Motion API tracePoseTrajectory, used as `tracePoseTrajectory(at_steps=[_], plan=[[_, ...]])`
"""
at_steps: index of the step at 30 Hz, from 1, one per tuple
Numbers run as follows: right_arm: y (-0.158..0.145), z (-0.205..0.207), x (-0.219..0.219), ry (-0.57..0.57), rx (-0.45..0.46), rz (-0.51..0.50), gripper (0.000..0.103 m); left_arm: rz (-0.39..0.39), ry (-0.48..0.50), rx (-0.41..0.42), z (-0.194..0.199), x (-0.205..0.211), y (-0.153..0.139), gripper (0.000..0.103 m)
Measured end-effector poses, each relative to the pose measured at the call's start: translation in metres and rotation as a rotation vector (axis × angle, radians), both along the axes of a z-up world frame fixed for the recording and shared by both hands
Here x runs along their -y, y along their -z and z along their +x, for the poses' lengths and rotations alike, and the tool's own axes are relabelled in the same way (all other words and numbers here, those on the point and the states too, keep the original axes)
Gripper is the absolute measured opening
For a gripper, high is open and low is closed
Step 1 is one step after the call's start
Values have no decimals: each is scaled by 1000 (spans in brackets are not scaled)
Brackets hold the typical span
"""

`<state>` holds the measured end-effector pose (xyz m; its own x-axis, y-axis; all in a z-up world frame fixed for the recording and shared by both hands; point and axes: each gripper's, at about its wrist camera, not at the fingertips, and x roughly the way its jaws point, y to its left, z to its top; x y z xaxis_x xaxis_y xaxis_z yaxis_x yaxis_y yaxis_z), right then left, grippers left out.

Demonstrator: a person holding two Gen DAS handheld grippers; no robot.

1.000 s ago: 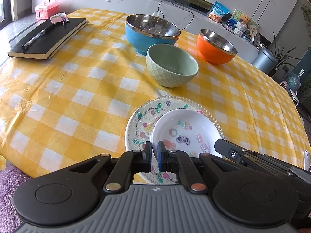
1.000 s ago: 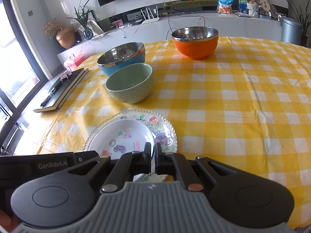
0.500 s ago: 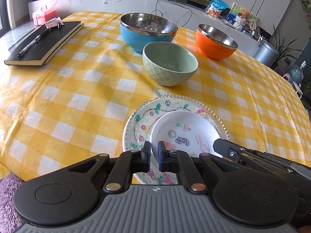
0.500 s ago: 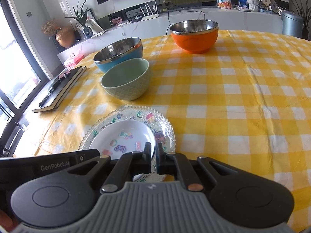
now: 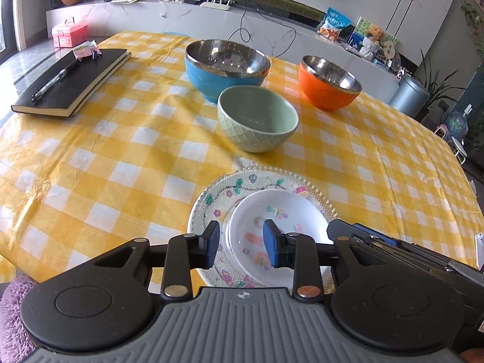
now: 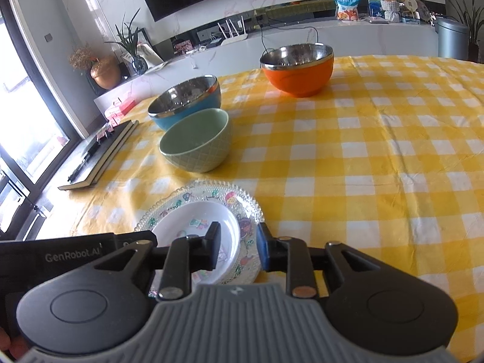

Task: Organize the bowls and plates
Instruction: 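Withdraw both grippers and move them to the blue steel bowl rim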

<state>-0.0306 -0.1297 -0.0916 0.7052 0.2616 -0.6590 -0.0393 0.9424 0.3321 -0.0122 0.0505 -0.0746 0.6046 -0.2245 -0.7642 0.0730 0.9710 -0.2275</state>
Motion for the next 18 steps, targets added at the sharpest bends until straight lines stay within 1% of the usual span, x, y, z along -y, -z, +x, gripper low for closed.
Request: tracePoseTrajectory(at_steps=[4, 6, 10, 13, 14, 18], plan=[[-7, -5, 7, 11, 39, 26, 38, -16, -8, 22, -2, 1, -8, 40], [-12, -8, 10, 18, 62, 32, 47, -21, -9, 31, -3, 1, -11, 40], [-20, -8, 13, 40, 97, 7, 51, -39, -16, 42, -2, -1, -15, 41], [-25, -5, 12, 71, 104, -26, 61, -28, -30, 50, 1, -3, -18, 41], [-26, -3, 12, 76, 108, -35, 63, -19, -36, 50, 4, -4, -19, 41], [-34, 9, 8, 54, 125, -43, 62, -7, -55, 57, 17, -10, -25, 41]])
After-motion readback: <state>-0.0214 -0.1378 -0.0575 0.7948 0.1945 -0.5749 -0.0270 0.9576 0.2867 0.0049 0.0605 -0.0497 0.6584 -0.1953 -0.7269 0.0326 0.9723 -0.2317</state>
